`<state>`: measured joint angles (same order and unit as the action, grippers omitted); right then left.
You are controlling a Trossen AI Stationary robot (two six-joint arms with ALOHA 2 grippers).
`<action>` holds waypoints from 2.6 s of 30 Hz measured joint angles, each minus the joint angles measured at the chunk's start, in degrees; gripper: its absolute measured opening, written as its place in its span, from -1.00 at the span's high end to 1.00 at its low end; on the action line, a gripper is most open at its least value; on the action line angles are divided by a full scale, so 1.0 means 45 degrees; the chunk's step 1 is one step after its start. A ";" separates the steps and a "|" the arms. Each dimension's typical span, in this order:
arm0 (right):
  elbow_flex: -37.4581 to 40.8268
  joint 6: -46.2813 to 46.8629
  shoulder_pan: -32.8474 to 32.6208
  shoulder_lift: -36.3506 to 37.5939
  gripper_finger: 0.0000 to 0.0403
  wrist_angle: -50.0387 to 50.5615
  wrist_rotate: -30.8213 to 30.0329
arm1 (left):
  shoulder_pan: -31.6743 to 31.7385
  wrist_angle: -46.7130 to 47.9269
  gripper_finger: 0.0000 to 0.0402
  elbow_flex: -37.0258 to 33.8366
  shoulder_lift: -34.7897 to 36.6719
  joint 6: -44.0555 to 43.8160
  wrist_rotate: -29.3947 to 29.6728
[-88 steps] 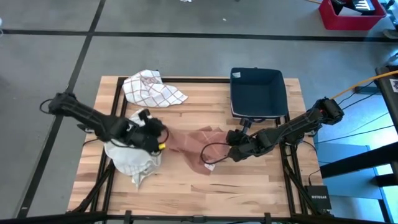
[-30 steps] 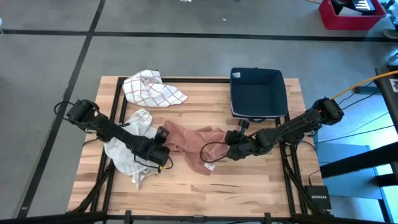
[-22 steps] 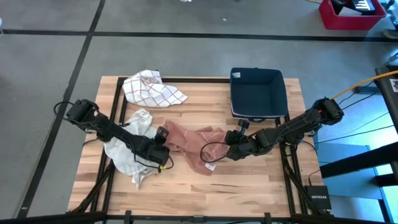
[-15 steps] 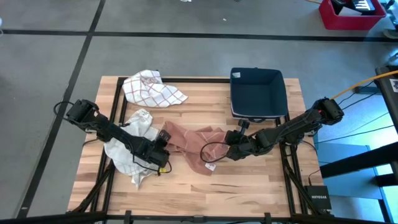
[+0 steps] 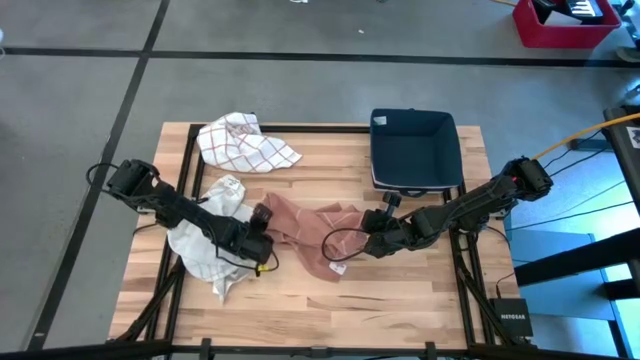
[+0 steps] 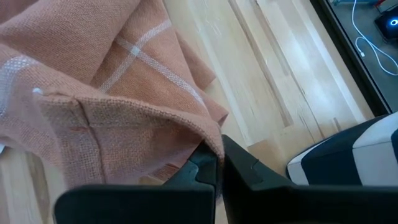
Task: Fold towel
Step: Fold the brown towel
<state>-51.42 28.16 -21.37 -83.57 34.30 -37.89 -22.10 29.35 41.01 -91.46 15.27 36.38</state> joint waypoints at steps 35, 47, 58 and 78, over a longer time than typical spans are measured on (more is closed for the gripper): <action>-0.0812 -0.1033 -0.0117 0.0280 0.96 -0.0567 -0.0257 | -0.0112 0.5251 1.00 0.3744 0.4552 -0.8953 0.0030; -0.5817 -0.3294 -0.0070 0.1589 0.96 0.2312 -0.2065 | -0.0116 0.6928 1.00 0.7232 0.7164 -0.8914 0.1758; -1.1452 -0.7288 -0.0058 0.1715 0.96 0.2737 -0.3580 | -0.0113 0.6290 1.00 1.1780 0.7738 -0.5309 0.5042; -1.4095 -1.0622 0.3264 0.1690 0.95 0.1475 -0.3314 | -0.0113 0.0847 1.00 1.4557 0.7746 0.1074 0.5730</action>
<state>-114.85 -19.64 -6.68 -75.96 40.94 -52.80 -22.61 33.16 106.52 -56.61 20.10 62.17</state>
